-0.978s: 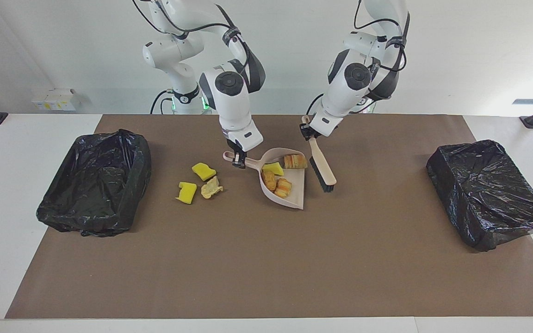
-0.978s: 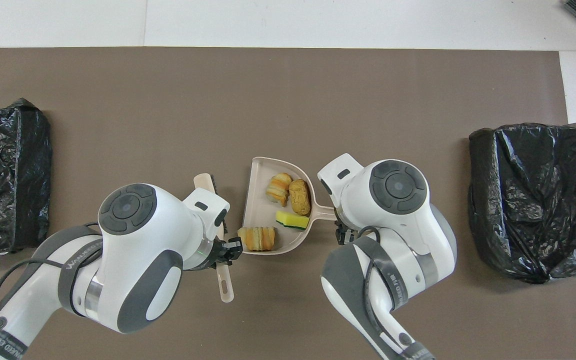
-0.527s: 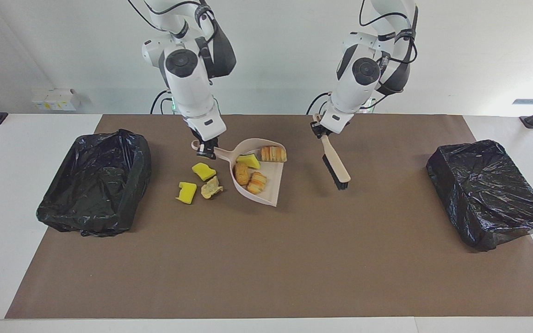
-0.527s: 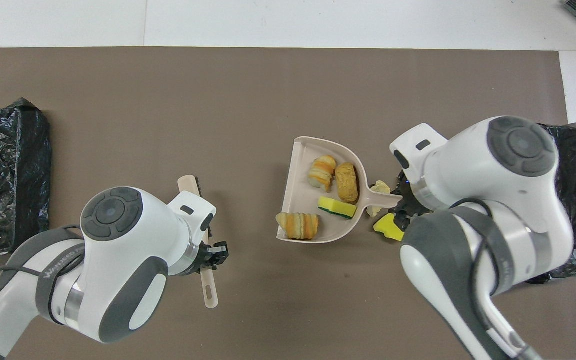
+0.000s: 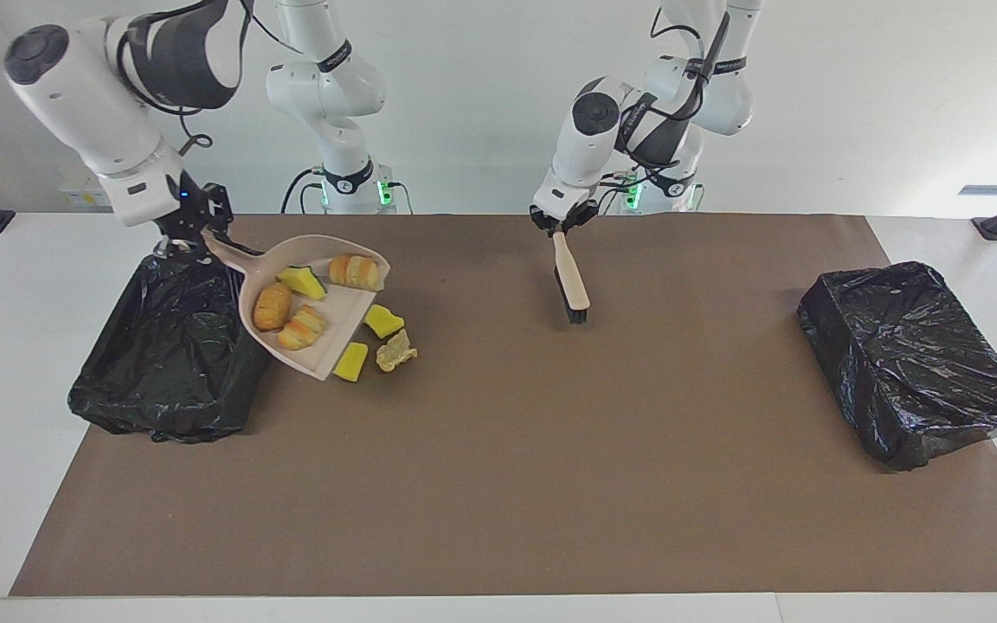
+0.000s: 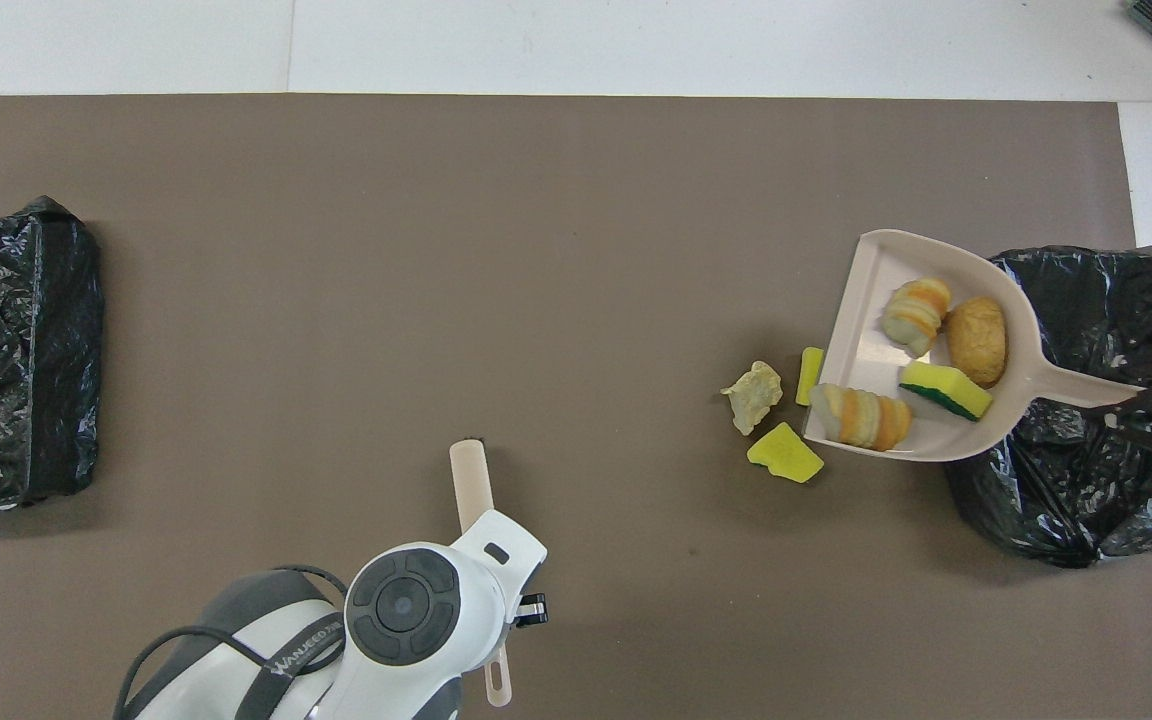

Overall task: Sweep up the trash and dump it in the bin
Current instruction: 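Carry the loaded dustpan with the right gripper over the nearer trash bag, then tilt the dustpan with the right gripper to dump scraps into the bag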

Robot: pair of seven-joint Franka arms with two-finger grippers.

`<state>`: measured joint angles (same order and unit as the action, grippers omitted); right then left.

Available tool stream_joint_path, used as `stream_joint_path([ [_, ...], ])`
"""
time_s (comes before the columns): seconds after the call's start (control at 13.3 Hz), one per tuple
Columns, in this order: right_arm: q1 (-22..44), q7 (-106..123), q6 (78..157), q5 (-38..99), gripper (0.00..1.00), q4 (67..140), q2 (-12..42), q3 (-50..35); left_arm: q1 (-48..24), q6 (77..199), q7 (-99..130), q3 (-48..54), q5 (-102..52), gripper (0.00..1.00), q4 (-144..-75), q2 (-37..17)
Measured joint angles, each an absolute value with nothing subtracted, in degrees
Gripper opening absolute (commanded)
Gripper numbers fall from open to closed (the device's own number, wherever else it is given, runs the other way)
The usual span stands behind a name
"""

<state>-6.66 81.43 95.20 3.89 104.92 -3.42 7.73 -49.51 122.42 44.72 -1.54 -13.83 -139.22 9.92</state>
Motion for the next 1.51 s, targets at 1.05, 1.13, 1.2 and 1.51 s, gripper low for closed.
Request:
stream_joint_path([
  [1.05, -24.35, 101.19, 113.10, -22.28, 0.00, 106.05, -2.08, 7.69, -52.63, 125.04, 43.69, -2.71, -14.94, 1.00, -141.14, 8.98],
  [1.13, -24.32, 101.19, 113.65, -23.37, 0.00, 106.29, -1.98, 7.56, -50.46, 124.99, 43.61, -2.87, -14.93, 1.00, -140.34, 8.81],
  [1.2, -24.02, 101.28, 113.73, -25.40, 0.00, 106.41, -1.89, 7.38, -47.21, 124.89, 43.40, -3.02, -14.92, 1.00, -138.84, 8.26],
  [1.51, -20.45, 101.28, 113.74, -33.72, 0.00, 106.65, -1.73, 7.02, -34.89, 122.94, 42.15, -3.58, -14.51, 1.00, -130.85, 3.41],
])
